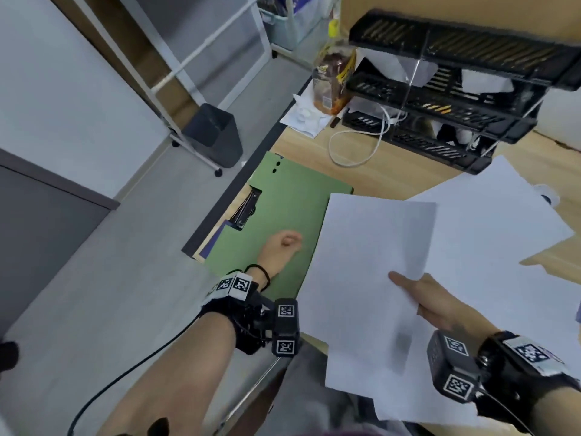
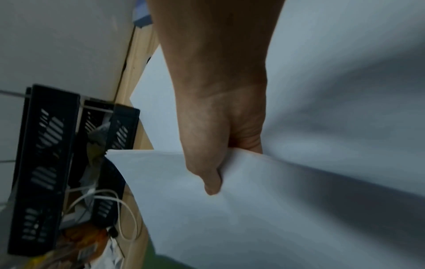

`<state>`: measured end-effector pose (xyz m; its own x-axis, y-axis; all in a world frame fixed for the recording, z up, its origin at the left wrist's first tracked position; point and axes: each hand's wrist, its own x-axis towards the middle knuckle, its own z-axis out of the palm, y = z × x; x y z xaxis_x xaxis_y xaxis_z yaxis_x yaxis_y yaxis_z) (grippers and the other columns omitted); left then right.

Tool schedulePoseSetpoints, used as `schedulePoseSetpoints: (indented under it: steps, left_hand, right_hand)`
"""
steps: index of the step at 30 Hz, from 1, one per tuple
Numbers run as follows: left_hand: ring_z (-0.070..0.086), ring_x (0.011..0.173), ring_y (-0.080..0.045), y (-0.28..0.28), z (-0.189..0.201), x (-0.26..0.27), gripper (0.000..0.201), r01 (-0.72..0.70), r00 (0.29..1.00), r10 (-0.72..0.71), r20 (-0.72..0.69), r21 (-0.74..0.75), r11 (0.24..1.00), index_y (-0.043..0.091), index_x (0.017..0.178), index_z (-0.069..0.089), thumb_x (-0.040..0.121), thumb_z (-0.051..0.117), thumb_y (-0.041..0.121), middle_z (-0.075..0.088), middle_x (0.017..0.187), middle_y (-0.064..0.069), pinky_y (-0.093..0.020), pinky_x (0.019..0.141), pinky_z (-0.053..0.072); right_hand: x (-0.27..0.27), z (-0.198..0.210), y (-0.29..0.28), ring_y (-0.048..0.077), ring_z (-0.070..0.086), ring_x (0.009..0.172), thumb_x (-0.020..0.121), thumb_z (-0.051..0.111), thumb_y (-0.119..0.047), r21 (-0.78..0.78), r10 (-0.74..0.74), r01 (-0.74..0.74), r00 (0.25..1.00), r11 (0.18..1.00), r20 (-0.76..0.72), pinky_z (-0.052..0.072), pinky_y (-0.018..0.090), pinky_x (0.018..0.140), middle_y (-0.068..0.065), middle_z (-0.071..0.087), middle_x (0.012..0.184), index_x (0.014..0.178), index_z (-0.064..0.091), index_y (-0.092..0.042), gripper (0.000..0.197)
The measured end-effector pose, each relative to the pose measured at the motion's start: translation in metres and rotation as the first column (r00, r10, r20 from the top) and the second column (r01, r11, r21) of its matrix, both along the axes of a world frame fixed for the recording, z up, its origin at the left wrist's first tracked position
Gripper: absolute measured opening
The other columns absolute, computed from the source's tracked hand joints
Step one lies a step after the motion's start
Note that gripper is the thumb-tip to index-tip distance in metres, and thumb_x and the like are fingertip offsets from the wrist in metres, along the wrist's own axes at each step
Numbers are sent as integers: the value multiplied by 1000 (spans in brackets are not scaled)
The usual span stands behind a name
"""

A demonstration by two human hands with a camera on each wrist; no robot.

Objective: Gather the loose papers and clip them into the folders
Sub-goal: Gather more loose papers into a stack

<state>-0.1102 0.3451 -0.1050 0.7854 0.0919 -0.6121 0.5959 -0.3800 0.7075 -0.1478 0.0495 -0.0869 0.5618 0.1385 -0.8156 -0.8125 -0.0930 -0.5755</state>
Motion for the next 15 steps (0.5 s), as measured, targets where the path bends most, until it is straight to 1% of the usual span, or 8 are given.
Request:
schedulePoseSetpoints:
  steps: [2, 3, 4, 6, 8, 11, 12, 15]
  left_hand:
    - [62, 100, -22, 39, -11, 6, 27, -100, 992, 85, 97, 164, 981, 26, 92, 64, 86, 56, 1, 64, 100, 2, -33, 91, 50]
    - [60, 106, -22, 56, -16, 9, 30, -127, 986, 93, 141, 253, 959, 23, 98, 66, 83, 56, -1, 64, 107, 0, -34, 96, 48]
    - [58, 110, -21, 72, -19, 12, 36, -137, 982, 83, 168, 343, 929, 21, 107, 66, 79, 56, 0, 63, 114, -2, -36, 98, 47]
    - [54, 116, -23, 86, -21, 16, 49, -97, 985, 24, 168, 441, 892, 23, 121, 60, 76, 57, 6, 59, 123, -2, -41, 99, 45]
    - [48, 123, -24, 90, -22, 22, 58, -50, 989, -28, 145, 503, 863, 28, 130, 52, 75, 59, 13, 56, 129, 1, -47, 101, 43]
    - [37, 130, -27, 82, -24, 29, 64, -64, 989, -12, 147, 501, 863, 24, 137, 42, 77, 61, 16, 45, 137, -2, -44, 106, 35]
    - [35, 131, -29, 80, -23, 31, 63, -93, 989, 24, 145, 489, 867, 23, 138, 41, 78, 61, 16, 44, 137, -4, -43, 106, 35]
    - [42, 126, -30, 77, -24, 32, 55, -145, 987, 88, 137, 487, 861, 24, 131, 48, 78, 61, 24, 51, 130, -5, -48, 101, 40]
  right_hand:
    - [6, -3, 24, 26, 74, 85, 96, 58, -23, -34, 3, -2, 1000, 999, 8, 59, 29, 63, 12, 76, 99, 114, 65, -2, 29]
    - [10, -5, 34, 26, 74, 85, 96, 58, -24, -41, 3, -2, 1000, 999, 16, 59, 30, 64, 11, 76, 98, 114, 64, -3, 29]
    - [14, -10, 45, 26, 74, 87, 95, 58, -25, -46, 7, -6, 1000, 999, 19, 60, 33, 69, 9, 76, 99, 115, 64, -5, 29]
    - [19, -14, 57, 27, 73, 92, 95, 59, -27, -49, 8, -7, 999, 999, 33, 58, 41, 81, 7, 76, 102, 119, 63, -8, 31]
    - [25, -18, 68, 29, 71, 97, 94, 60, -30, -55, 17, -15, 999, 998, 35, 56, 47, 87, 7, 74, 108, 123, 61, -9, 36]
    - [35, -19, 82, 30, 69, 100, 93, 61, -31, -53, 8, -6, 999, 999, 43, 55, 47, 88, 8, 72, 113, 125, 60, -10, 38]
    - [38, -19, 85, 31, 69, 101, 94, 60, -30, -56, 1, 1, 999, 998, 40, 55, 47, 89, 8, 72, 112, 124, 61, -9, 36]
    - [44, -21, 90, 32, 68, 101, 95, 58, -28, -76, -10, 12, 999, 997, 33, 50, 51, 97, 10, 72, 110, 121, 62, -7, 33]
